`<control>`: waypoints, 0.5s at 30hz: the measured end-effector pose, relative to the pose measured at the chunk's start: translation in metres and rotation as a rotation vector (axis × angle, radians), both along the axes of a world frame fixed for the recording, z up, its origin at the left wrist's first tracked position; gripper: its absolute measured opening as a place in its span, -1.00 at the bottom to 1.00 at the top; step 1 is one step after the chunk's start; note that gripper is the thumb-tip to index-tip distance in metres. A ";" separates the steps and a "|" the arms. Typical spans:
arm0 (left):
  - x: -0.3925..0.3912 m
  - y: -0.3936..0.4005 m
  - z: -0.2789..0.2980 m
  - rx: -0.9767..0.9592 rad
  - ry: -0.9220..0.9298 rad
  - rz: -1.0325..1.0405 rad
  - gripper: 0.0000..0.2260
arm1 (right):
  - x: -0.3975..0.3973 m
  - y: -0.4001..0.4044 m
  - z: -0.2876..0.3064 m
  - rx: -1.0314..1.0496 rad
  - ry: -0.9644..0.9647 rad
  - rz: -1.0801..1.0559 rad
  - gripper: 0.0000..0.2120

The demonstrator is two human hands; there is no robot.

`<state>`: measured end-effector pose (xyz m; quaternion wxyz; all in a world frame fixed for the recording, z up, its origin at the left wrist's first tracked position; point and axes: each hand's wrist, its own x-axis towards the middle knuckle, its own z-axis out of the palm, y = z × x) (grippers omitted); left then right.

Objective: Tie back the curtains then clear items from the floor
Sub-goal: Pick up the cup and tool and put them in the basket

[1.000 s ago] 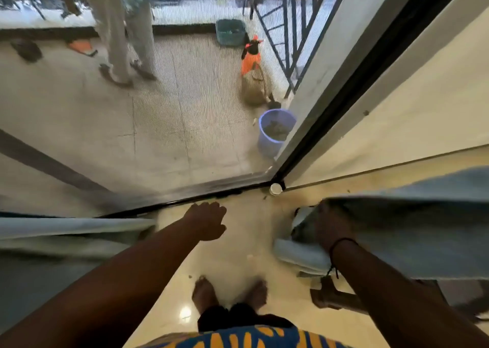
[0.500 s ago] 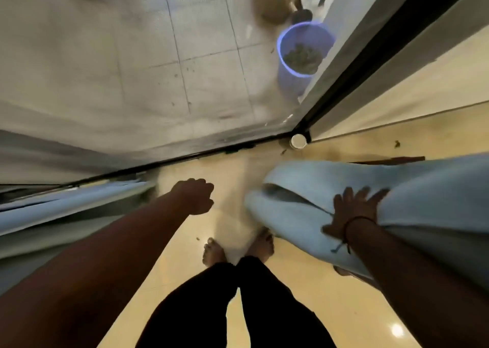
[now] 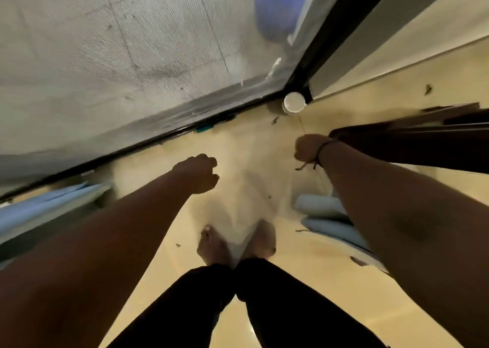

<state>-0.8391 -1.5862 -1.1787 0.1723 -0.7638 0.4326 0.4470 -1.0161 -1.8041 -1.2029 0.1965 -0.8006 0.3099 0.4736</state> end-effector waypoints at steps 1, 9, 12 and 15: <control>0.003 -0.004 -0.012 0.009 0.001 0.000 -0.56 | 0.010 -0.008 -0.011 -0.038 -0.063 -0.057 -0.66; 0.048 -0.054 -0.065 -0.502 -0.440 -0.327 -0.32 | 0.012 -0.085 -0.122 -0.355 -0.170 -0.136 -0.27; 0.078 -0.056 -0.071 -0.796 -0.637 -0.696 -0.42 | -0.003 -0.085 -0.158 -0.484 -0.272 -0.055 -0.35; 0.092 -0.050 -0.080 -0.774 -0.731 -0.858 -0.41 | -0.011 -0.088 -0.161 -0.511 -0.279 -0.078 -0.35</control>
